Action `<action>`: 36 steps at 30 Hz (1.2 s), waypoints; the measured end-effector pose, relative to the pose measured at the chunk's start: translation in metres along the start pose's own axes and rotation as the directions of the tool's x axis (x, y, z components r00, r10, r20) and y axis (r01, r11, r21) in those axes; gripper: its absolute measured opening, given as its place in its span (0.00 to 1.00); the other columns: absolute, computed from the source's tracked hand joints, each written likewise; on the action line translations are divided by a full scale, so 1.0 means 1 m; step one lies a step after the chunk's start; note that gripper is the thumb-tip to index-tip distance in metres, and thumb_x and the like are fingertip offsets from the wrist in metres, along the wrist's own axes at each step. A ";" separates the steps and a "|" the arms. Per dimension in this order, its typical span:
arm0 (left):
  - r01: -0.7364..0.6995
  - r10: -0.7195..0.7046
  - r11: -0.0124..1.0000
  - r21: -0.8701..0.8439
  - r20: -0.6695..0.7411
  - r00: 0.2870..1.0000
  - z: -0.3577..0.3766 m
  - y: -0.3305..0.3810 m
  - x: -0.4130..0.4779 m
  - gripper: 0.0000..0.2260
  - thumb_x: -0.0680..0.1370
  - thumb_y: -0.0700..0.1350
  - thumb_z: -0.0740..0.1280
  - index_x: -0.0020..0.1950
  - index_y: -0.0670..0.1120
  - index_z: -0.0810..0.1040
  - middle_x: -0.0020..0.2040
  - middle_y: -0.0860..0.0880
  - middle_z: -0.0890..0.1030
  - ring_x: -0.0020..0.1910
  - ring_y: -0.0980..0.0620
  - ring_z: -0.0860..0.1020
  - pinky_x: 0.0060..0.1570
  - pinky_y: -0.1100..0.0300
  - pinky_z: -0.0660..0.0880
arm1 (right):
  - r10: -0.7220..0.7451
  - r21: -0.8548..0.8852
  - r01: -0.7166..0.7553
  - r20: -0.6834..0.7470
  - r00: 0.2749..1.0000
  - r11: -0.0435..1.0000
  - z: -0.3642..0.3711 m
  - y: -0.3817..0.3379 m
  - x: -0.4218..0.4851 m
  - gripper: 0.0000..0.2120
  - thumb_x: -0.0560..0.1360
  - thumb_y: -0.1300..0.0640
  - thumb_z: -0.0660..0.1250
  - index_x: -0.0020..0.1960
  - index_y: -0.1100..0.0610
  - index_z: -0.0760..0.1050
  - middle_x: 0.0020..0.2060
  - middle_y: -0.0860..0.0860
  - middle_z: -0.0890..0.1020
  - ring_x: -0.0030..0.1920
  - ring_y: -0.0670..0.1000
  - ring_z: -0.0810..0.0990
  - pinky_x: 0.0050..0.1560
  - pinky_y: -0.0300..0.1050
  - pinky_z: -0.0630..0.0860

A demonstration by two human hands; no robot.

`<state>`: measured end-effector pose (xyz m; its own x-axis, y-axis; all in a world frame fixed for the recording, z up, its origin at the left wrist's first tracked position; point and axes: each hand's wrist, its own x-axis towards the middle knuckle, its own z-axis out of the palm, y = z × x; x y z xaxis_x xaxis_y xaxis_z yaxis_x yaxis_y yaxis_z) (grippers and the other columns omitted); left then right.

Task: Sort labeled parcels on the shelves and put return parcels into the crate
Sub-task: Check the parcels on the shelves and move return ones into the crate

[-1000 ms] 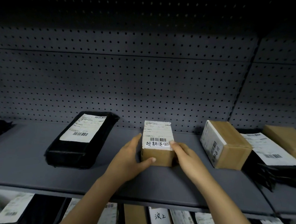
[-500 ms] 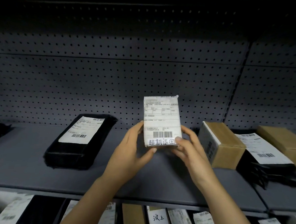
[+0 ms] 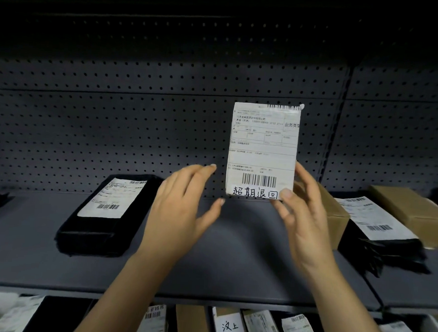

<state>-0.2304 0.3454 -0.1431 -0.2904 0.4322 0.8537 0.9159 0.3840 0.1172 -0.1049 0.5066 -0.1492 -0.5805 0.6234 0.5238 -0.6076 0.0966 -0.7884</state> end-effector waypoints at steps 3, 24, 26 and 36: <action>0.000 0.000 1.000 0.006 0.004 1.000 0.001 0.004 0.001 0.23 0.76 0.53 0.66 0.68 0.46 0.70 0.60 0.47 0.76 0.59 0.48 0.73 0.61 0.56 0.66 | -0.013 0.008 0.013 0.001 1.000 1.000 -0.003 -0.001 0.001 0.29 0.61 0.36 0.77 0.60 0.37 0.77 0.58 0.42 0.80 0.68 0.52 0.74 0.64 0.48 0.73; -0.017 0.030 0.990 -0.140 0.093 0.995 0.041 0.050 0.021 0.21 0.75 0.51 0.66 0.66 0.46 0.73 0.59 0.49 0.75 0.59 0.49 0.73 0.59 0.54 0.70 | -0.041 -0.077 0.032 -0.116 0.992 0.996 -0.056 -0.025 -0.008 0.26 0.66 0.47 0.70 0.64 0.44 0.73 0.55 0.40 0.81 0.63 0.47 0.77 0.57 0.39 0.76; -0.039 0.062 0.977 -0.209 0.100 0.993 0.049 0.065 0.026 0.21 0.76 0.52 0.66 0.66 0.46 0.73 0.59 0.50 0.74 0.60 0.50 0.72 0.60 0.58 0.66 | -0.068 -0.114 0.049 -0.168 0.983 0.992 -0.067 -0.036 -0.015 0.27 0.66 0.47 0.70 0.65 0.44 0.73 0.57 0.43 0.81 0.64 0.48 0.77 0.58 0.40 0.76; -0.229 0.344 0.792 -0.565 0.105 0.933 0.068 0.120 0.013 0.20 0.75 0.52 0.66 0.65 0.46 0.75 0.59 0.50 0.74 0.60 0.50 0.72 0.61 0.55 0.67 | -0.279 -0.422 0.068 -0.463 0.841 0.904 -0.087 -0.083 -0.109 0.26 0.70 0.45 0.68 0.67 0.42 0.70 0.62 0.47 0.80 0.64 0.50 0.77 0.61 0.44 0.75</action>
<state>-0.1426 0.4528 -0.1528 0.0154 0.6212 0.7835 0.9489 -0.2560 0.1843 0.0557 0.4984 -0.1694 -0.0677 0.8565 0.5117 -0.3596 0.4574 -0.8133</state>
